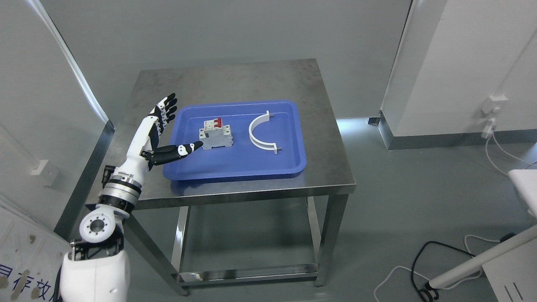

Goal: Place circuit breaker on shelf
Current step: 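Reach the left hand toward the grey circuit breaker in the blue tray, then close the left hand around the circuit breaker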

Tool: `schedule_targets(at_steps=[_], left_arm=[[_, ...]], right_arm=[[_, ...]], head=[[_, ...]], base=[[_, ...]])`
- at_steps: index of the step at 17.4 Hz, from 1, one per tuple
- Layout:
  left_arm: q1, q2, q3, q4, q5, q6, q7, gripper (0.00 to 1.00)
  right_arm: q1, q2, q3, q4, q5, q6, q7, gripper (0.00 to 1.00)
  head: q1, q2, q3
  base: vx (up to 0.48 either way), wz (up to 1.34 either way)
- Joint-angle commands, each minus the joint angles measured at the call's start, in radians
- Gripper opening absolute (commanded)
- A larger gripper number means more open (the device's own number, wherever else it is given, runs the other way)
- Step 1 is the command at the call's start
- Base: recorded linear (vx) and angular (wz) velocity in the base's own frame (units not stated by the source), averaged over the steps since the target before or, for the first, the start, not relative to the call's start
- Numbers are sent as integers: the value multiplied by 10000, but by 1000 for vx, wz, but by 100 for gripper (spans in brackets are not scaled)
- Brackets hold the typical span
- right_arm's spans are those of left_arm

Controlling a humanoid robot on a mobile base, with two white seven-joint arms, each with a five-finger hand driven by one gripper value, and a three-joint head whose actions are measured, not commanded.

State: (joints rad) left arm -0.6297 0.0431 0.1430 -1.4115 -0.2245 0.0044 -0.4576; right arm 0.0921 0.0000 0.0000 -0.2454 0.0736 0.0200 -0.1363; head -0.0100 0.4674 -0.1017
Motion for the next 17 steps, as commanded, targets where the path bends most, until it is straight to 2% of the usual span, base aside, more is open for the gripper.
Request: schedule_targets(at_steps=[1, 6, 10, 17], left_arm=[[-1417, 397, -1659, 1624, -2048, 705, -548, 99], [-2415, 29, -1829, 3313, -3168, 892, -486, 97], [-2355, -257, -1860, 3806, -3935, 892, -471, 93], [-2386, -171, -1445, 4220, -4090, 815, 556, 68]], right_arm=[[0, -175, 199, 0, 0, 582, -3, 100], [0, -175, 199, 0, 0, 582, -3, 100], [0, -175, 199, 0, 0, 582, -3, 100], [0, -175, 199, 0, 0, 582, -3, 100]], head=[[0, 0, 0], [0, 0, 0], [0, 0, 0], [0, 0, 0]], base=[[0, 0], [0, 0], [0, 0], [0, 0]])
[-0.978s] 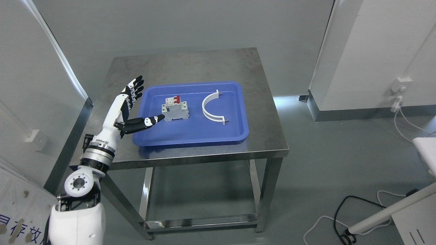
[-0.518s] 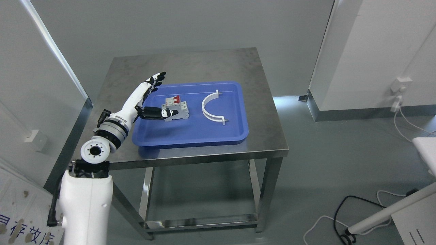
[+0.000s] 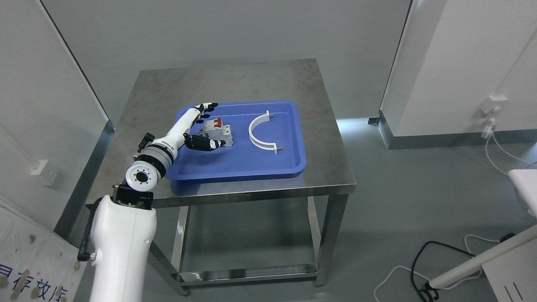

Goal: Place circuit breaker on shelf
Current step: 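Close the left hand around the circuit breaker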

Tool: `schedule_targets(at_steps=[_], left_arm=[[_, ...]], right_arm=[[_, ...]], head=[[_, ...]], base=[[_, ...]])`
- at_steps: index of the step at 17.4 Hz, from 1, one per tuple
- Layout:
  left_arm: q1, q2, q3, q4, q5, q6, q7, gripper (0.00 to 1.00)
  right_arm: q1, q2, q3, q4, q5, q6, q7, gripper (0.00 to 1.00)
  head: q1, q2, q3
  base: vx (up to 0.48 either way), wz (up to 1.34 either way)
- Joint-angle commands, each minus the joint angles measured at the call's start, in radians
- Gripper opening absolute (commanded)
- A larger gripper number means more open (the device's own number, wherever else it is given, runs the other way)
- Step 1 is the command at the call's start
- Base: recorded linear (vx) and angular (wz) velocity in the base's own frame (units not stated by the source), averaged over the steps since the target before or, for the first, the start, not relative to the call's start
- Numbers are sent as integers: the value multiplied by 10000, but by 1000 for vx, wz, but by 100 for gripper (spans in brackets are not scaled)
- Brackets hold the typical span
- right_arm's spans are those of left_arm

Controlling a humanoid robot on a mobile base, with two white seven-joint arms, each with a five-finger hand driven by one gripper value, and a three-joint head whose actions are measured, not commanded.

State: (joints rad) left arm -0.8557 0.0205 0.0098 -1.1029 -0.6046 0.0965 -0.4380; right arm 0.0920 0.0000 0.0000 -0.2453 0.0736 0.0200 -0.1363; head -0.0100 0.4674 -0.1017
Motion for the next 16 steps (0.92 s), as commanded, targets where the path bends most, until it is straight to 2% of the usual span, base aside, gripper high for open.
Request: schedule_targets(at_steps=[1, 4, 8, 10, 12, 16], left_arm=[[-125, 101, -144, 1150, -304, -121, 361, 67], [-110, 148, -205, 1211, -366, -167, 300, 64], [-64, 301, -129, 1364, -734, -779, 269, 53], [-33, 301, -83, 1365, -734, -1086, 269, 43], [-3, 286, 238, 1319, -734, -1743, 269, 12], [-48, 42, 1064, 1212, -566, -2373, 605, 9]], right_arm=[[0, -175, 199, -1, 0, 582, -3, 100], [0, -175, 199, -1, 0, 582, -3, 100], [0, -175, 199, -1, 0, 582, -3, 100], [0, -175, 199, -1, 0, 582, -3, 100], [0, -175, 199, -1, 0, 582, -3, 100], [0, -175, 199, -1, 0, 582, -3, 100]], head=[[0, 0, 0], [0, 0, 0], [0, 0, 0], [0, 0, 0], [0, 0, 0], [0, 0, 0]], base=[[0, 0], [0, 0], [0, 0], [0, 0], [0, 0], [3, 10]])
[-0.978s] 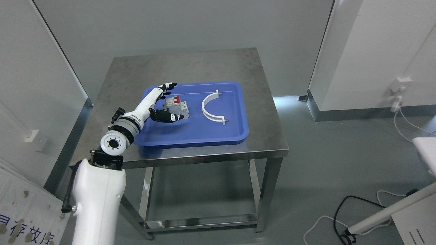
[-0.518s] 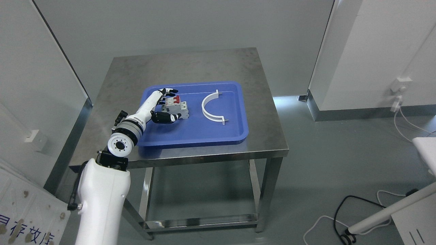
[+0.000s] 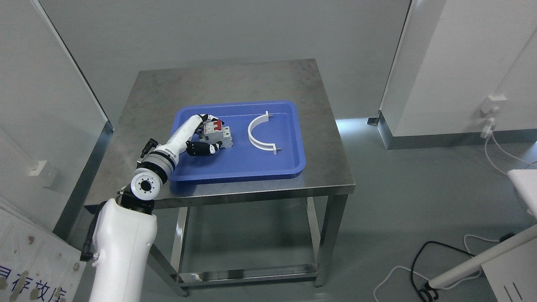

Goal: Place circuit breaker on shelf
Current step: 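Lift the circuit breaker out of the tray with the left hand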

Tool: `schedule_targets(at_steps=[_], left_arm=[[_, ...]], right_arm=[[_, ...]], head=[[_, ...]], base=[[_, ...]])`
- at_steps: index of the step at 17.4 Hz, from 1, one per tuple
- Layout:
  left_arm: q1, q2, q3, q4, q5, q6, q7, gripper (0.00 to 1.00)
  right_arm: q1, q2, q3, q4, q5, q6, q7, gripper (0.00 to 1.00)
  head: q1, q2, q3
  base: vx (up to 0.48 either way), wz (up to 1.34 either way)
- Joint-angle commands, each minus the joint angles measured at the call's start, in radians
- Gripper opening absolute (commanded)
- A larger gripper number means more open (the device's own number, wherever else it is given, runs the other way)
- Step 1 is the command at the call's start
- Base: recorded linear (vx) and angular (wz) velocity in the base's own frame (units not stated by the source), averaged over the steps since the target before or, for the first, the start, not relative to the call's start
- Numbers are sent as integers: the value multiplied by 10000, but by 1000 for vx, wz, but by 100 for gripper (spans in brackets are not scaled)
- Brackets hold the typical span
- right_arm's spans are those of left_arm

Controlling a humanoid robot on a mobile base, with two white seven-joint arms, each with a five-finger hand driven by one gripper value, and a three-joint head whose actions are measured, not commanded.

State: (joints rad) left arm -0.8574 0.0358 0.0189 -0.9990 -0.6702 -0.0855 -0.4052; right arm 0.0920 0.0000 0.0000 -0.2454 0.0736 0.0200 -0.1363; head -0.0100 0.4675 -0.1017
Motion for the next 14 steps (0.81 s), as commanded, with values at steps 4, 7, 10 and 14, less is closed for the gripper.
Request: schedule_targets(at_steps=[4, 7, 10, 14], left_arm=[[-599, -184, 2464, -729, 1832, -2058, 905, 12], [-263, -184, 2480, -1573, 4651, -2638, 2392, 14], [762, -184, 2296, -3227, 5152, -3516, 2488, 13], [2160, -184, 2204, -4734, 5168, -3915, 2121, 13]], right_arm=[[1, -175, 200, 0, 0, 582, -2, 100], [1, -175, 200, 0, 0, 582, -2, 100], [1, -175, 200, 0, 0, 582, -2, 100], [1, -175, 200, 0, 0, 582, -2, 100]], head=[[0, 0, 0], [0, 0, 0], [0, 0, 0], [0, 0, 0]], base=[[-16, 1], [-87, -28], [-225, -103], [-367, -53]])
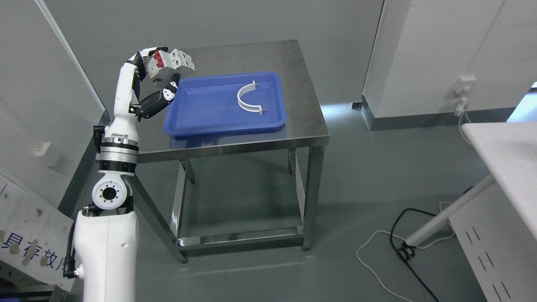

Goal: Place circuit breaker on shelf
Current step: 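Lift the circuit breaker out of the tray with the left hand, then carry the held breaker toward the blue bin shelf while turning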

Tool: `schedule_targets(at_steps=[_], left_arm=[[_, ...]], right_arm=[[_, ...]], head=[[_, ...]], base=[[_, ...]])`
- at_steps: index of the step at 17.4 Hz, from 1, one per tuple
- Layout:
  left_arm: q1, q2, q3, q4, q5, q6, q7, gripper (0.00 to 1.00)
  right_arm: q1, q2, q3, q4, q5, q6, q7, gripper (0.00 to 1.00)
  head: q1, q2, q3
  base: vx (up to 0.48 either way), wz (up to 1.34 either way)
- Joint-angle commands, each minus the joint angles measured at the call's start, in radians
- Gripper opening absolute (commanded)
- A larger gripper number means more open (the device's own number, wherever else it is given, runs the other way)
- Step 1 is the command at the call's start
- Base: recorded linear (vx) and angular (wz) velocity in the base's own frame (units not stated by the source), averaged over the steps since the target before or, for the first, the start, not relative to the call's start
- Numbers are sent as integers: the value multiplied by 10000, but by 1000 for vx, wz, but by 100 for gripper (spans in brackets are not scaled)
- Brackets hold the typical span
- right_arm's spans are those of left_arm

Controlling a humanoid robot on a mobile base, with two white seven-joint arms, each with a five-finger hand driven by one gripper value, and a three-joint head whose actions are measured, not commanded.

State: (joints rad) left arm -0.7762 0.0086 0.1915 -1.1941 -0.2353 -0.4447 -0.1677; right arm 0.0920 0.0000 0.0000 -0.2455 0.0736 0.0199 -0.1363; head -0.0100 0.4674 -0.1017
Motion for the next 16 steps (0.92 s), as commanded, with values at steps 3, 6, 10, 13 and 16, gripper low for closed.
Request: schedule_targets(at_steps=[3, 6, 10, 13, 16], left_arm=[[1794, 88, 508, -3290, 819, -706, -944, 13], [1826, 88, 646, -3566, 819, -769, -1039, 13], [1749, 88, 831, -3904, 819, -585, -1054, 13], [1489, 88, 831, -4211, 819, -279, -1054, 13], [1152, 88, 831, -4349, 819, -80, -1054, 13]], right_arm=[[1, -175, 199, 0, 0, 583, -2, 100], [1, -175, 199, 0, 0, 583, -2, 100], [1, -175, 199, 0, 0, 583, -2, 100], [1, -175, 199, 0, 0, 583, -2, 100], [1, -175, 199, 0, 0, 583, -2, 100]], head=[[0, 0, 0], [0, 0, 0], [0, 0, 0], [0, 0, 0], [0, 0, 0]], base=[[-510, -104], [-560, 68], [-533, 168], [-496, 56], [-510, -34]])
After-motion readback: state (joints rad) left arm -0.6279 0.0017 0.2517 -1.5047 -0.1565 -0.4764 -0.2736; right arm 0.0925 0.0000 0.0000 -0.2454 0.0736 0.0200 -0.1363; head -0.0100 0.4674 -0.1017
